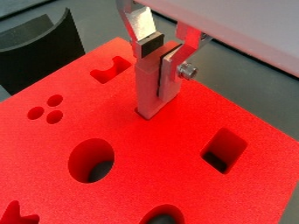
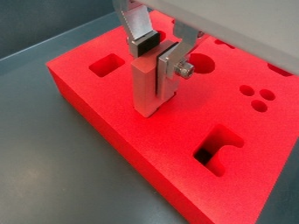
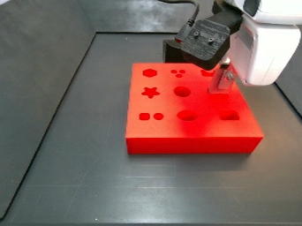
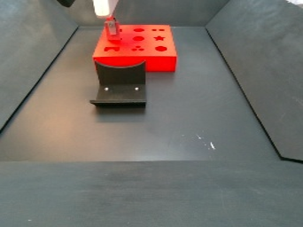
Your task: Insert the double-square object.
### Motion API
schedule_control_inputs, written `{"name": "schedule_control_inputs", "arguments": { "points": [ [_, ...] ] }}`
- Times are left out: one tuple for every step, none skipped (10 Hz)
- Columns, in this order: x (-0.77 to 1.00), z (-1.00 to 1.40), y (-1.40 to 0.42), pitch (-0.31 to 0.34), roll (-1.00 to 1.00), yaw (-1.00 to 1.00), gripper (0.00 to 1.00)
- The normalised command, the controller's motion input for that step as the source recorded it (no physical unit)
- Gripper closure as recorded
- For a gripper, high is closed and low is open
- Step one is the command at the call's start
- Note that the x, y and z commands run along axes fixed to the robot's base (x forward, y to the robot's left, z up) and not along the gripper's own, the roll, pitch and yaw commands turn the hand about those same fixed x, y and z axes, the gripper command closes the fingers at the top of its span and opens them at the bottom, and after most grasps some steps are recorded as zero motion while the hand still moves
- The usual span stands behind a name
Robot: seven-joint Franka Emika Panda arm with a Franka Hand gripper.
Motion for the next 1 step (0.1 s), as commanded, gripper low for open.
{"name": "schedule_control_inputs", "arguments": {
  "points": [
    [0.00, 0.00, 0.00, 0.000, 0.00, 0.00, 1.00]
  ]
}}
